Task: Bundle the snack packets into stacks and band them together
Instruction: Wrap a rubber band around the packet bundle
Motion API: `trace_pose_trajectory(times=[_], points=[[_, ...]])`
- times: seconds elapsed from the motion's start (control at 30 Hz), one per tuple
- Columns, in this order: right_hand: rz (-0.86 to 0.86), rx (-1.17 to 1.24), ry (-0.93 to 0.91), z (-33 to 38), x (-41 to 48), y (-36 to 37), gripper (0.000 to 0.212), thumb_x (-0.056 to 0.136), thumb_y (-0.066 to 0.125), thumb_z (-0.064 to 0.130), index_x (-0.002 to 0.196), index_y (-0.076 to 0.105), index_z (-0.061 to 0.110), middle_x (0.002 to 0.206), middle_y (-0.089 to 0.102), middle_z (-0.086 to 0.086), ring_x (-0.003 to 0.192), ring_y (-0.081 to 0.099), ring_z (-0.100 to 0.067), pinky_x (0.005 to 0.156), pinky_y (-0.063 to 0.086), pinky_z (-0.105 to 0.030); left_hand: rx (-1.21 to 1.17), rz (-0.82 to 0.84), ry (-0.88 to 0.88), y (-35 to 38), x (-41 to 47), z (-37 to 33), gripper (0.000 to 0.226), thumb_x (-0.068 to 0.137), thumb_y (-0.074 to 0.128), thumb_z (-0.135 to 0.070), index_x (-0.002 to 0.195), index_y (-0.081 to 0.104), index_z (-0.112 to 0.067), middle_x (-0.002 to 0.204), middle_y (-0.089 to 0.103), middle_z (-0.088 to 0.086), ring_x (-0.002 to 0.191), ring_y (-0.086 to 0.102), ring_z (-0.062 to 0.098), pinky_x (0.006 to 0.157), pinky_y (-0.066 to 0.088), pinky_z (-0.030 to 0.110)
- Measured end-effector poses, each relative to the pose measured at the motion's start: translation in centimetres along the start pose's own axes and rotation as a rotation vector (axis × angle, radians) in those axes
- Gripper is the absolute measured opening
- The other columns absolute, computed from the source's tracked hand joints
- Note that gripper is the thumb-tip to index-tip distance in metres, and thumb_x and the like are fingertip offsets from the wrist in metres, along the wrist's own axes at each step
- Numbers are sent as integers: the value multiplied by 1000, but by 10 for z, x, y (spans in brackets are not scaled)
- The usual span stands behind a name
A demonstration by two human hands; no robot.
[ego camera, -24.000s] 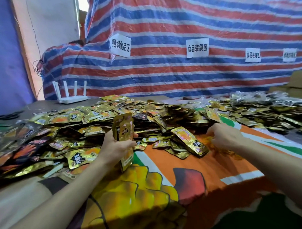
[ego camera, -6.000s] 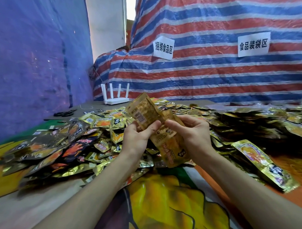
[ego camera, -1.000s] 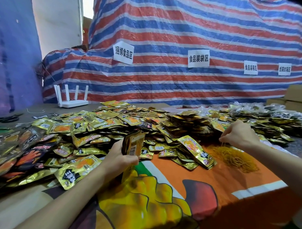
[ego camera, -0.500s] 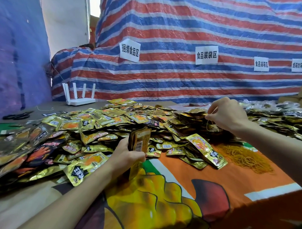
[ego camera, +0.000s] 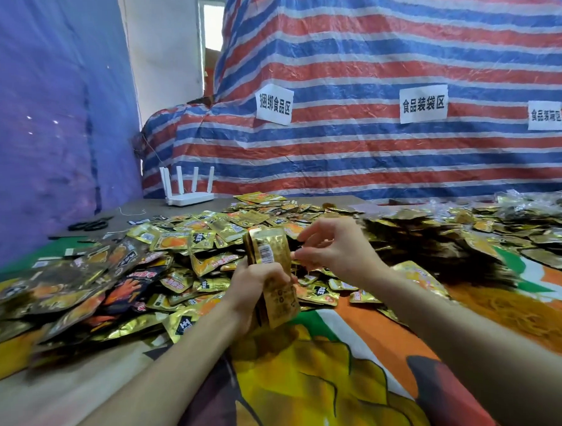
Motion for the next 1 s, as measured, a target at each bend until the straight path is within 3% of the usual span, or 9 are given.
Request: trace_pose_trajectory(times=[0.1,0.17,0.27,0.43,0.53,0.7,0.8,0.9,1.0], points=[[-52,-157,-158,1,8,21,15,83,81,6,97,73,6,85,74,-8,77,73,-18,69,62,-33,-4,-53,-50,-9,6,4,15,70,67,0,85,66,0,73,67,14,66,65,24,64,54,34],[-99,-135,-211,-7,8,30,12,83,81,5,92,75,7,83,74,-3,75,72,-11,71,61,-29,14,-109,-55,-16,10,6,12,71,66,3,75,60,-7,67,65,9,63,62,20,52,51,28],[-81,45,-164,-25,8,37,11,81,82,7,90,76,8,75,74,3,66,70,-5,63,55,-18,19,-136,-72,-23,17,7,15,68,65,4,79,61,-5,76,63,13,75,61,26,62,52,32],[203,276,67,-50,6,40,17,84,78,3,102,77,6,78,77,-7,66,72,-16,63,55,-19,-85,-14,-245,-23,18,17,13,54,61,-4,66,67,-6,70,62,12,67,61,28,64,59,36],[474,266,168,-57,-8,52,8,91,72,6,96,77,7,82,74,-7,72,68,-15,70,54,-23,-169,21,-277,-22,19,20,29,53,60,-5,81,66,-3,72,61,13,66,59,28,69,54,37],[347,824,204,-44,-1,43,5,80,65,11,78,69,8,80,66,-8,79,64,-19,80,50,-30,-284,-14,-238,-24,21,20,39,55,55,-1,93,64,-1,75,63,10,64,59,24,68,50,35],[304,1182,262,-41,-1,39,24,77,54,12,95,69,5,64,56,-4,75,60,-25,91,50,-39,-349,12,-217,-20,20,18,43,57,53,1,99,61,-1,77,64,11,65,59,25,70,49,38],[276,1212,291,-44,0,44,36,95,43,7,123,65,11,62,50,1,55,52,-15,73,56,-34,-388,60,-223,-14,18,18,45,57,54,2,101,60,-2,77,63,10,64,59,25,70,50,37],[200,1081,285,-45,2,45,39,103,44,4,130,65,24,77,70,0,50,54,-11,49,53,-25,-379,85,-230,-12,19,20,44,56,56,1,100,62,-3,77,61,9,64,59,25,71,51,37]])
Point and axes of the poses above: each hand's wrist, its own x-axis towards the middle knuckle, its own y-axis out of the palm, z = x × y, the point moved 7 cm from there along x, towards the middle knuckle
